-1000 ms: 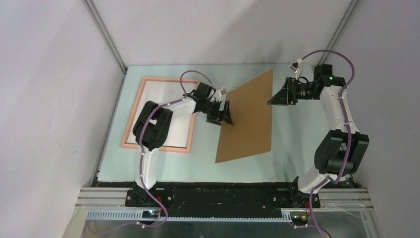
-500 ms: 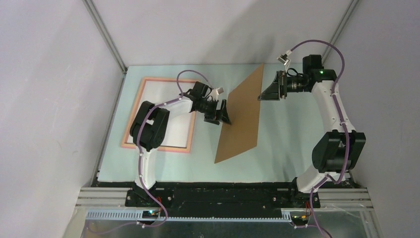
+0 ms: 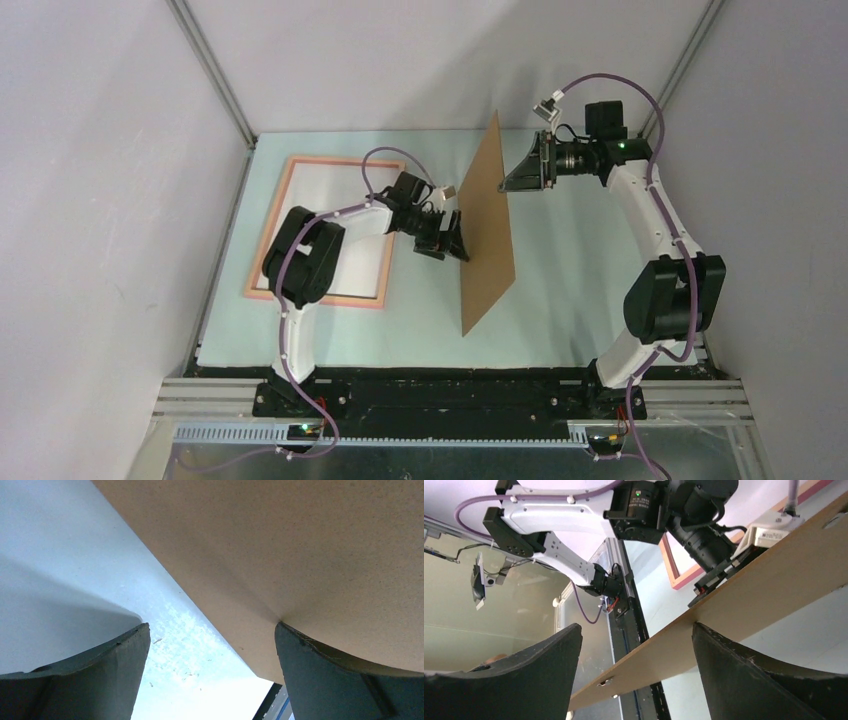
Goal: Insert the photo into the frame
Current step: Turn over the photo frame item at the center of the board.
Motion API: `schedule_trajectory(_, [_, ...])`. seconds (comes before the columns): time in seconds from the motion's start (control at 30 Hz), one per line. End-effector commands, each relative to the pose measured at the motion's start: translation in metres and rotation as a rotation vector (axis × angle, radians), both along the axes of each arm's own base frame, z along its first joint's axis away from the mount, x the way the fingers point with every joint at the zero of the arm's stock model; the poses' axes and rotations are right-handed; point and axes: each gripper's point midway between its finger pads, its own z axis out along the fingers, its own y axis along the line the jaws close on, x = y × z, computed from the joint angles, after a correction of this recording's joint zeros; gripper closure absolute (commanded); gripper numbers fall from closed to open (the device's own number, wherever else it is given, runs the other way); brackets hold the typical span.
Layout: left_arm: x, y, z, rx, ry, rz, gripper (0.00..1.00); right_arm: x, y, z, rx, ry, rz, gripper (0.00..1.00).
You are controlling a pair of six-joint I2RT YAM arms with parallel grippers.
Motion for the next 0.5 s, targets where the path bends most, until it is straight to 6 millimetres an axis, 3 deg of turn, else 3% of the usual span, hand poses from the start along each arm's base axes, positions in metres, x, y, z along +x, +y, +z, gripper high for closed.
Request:
schedule_trajectory(0.0, [-0.001, -0.008, 0.024, -0.039, -0.073, -0.028, 0.00, 0.002, 0.009, 0.024, 0.053, -0.055, 0.022, 0.14])
schedule_trajectory(0.3, [-0.001, -0.013, 0.049, -0.096, -0.099, -0.029, 0.00, -0.006, 0.030, 0.032, 0.059, -0.057, 0.068, 0.14])
schedule_trajectory(0.47, [0.008, -0.001, 0.072, -0.121, -0.143, 0.014, 0.00, -0.007, 0.035, 0.035, 0.053, -0.066, 0.069, 0.14])
